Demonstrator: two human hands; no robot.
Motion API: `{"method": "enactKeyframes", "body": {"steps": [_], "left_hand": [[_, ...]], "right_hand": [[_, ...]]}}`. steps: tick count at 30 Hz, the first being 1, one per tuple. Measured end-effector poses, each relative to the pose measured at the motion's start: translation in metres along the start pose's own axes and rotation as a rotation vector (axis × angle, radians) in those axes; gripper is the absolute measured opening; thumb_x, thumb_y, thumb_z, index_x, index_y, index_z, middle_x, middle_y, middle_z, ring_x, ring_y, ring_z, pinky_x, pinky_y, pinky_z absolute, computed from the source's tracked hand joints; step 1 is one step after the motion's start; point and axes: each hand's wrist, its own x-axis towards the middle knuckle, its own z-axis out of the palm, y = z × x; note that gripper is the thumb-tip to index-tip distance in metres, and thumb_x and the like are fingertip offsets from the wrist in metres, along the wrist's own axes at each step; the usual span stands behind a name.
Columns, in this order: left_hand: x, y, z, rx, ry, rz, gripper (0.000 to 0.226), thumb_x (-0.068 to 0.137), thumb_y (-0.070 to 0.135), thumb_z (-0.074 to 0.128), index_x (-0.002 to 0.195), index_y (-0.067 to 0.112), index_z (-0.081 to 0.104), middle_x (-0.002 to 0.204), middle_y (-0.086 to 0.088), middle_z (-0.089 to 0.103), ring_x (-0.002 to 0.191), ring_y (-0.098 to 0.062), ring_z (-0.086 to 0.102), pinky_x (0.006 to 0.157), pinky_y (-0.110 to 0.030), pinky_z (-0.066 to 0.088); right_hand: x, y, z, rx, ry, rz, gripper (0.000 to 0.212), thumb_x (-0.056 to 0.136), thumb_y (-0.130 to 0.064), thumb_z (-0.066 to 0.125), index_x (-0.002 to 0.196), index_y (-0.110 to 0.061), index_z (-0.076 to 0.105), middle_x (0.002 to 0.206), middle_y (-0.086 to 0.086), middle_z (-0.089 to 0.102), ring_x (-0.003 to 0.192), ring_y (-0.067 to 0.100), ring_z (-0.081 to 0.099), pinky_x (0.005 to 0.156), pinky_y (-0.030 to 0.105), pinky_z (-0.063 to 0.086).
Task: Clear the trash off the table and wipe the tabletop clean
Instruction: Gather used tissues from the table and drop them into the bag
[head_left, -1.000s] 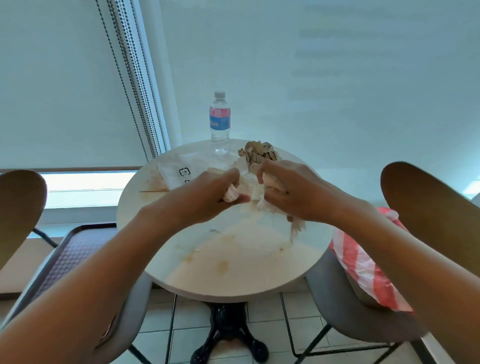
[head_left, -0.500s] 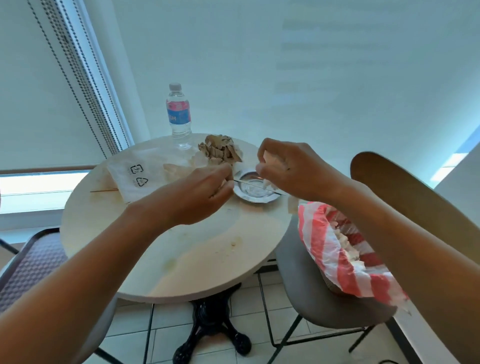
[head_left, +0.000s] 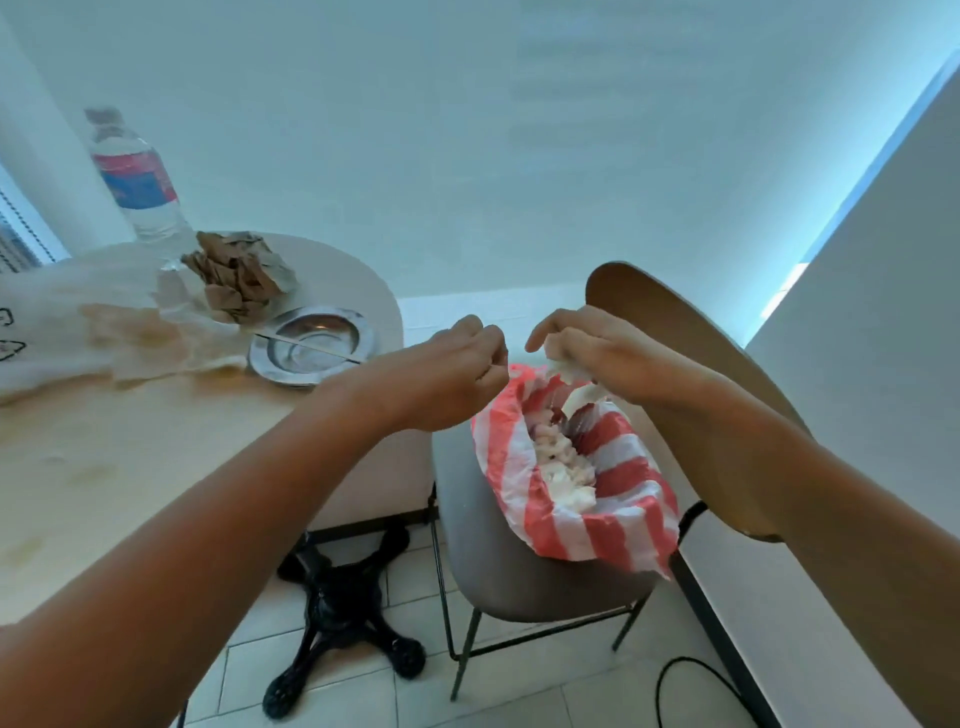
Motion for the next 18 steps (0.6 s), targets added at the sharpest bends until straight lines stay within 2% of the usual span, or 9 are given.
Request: {"method": "enactKeyframes", "body": {"steps": [3,5,7,10,14,16,18], "left_hand": [[0.029,0.016,0.027,0.030,-0.062,-0.039,0.020,0.100,0.024,0.040,0.114,0.022,0.053,0.117,0.000,0.047,0.109,-0.020,0.049,0.095,-0.036,0.041],[0.047,0.021,0.045,0.026,-0.079,-0.041,0.024,0.100,0.021,0.042,0.120,0.020,0.054,0.120,-0.003,0.052,0.112,-0.020,0.050,0.090,-0.030,0.039],[0.063,0.022,0.063,0.029,-0.058,-0.050,0.024,0.098,0.018,0.047,0.120,0.019,0.055,0.120,-0.004,0.057,0.110,-0.021,0.051,0.082,-0.029,0.036],[0.084,0.020,0.086,0.003,-0.018,-0.108,0.023,0.095,0.020,0.055,0.118,0.020,0.055,0.113,0.000,0.059,0.101,-0.018,0.049,0.076,-0.029,0.035],[0.112,0.010,0.116,-0.029,0.029,-0.155,0.023,0.090,0.025,0.058,0.113,0.023,0.059,0.119,-0.003,0.064,0.115,-0.026,0.055,0.091,-0.031,0.042],[0.125,0.008,0.130,-0.046,-0.024,-0.157,0.026,0.094,0.023,0.054,0.119,0.018,0.059,0.123,-0.005,0.064,0.118,-0.026,0.054,0.088,-0.028,0.037],[0.131,0.007,0.140,-0.042,-0.095,-0.143,0.030,0.099,0.024,0.049,0.127,0.015,0.057,0.130,-0.007,0.062,0.122,-0.026,0.053,0.092,-0.028,0.036]], "right_hand": [[-0.010,0.040,-0.002,0.061,-0.020,0.100,0.018,0.099,-0.022,0.053,0.116,-0.024,0.056,0.095,0.005,0.064,0.079,0.018,0.064,0.074,0.036,0.054],[-0.016,0.063,0.000,0.096,0.001,0.175,0.028,0.096,-0.028,0.062,0.118,-0.020,0.046,0.097,0.006,0.060,0.074,0.013,0.062,0.065,0.027,0.054],[-0.019,0.085,0.004,0.077,0.044,0.220,0.038,0.092,-0.037,0.068,0.112,-0.018,0.043,0.094,0.003,0.055,0.076,0.013,0.058,0.065,0.027,0.050],[-0.021,0.116,0.013,0.020,0.048,0.296,0.043,0.086,-0.051,0.072,0.101,-0.021,0.045,0.092,0.003,0.058,0.078,0.016,0.055,0.068,0.033,0.049],[-0.024,0.145,0.029,0.010,0.021,0.325,0.036,0.087,-0.047,0.074,0.097,-0.022,0.050,0.091,-0.005,0.055,0.083,0.012,0.052,0.069,0.030,0.048],[-0.024,0.157,0.036,0.020,0.001,0.332,0.034,0.087,-0.046,0.074,0.101,-0.023,0.052,0.097,-0.008,0.056,0.090,0.011,0.054,0.071,0.029,0.048],[-0.024,0.165,0.041,0.032,-0.035,0.347,0.035,0.089,-0.043,0.072,0.112,-0.024,0.055,0.110,-0.005,0.059,0.101,0.012,0.058,0.080,0.033,0.054]]}}
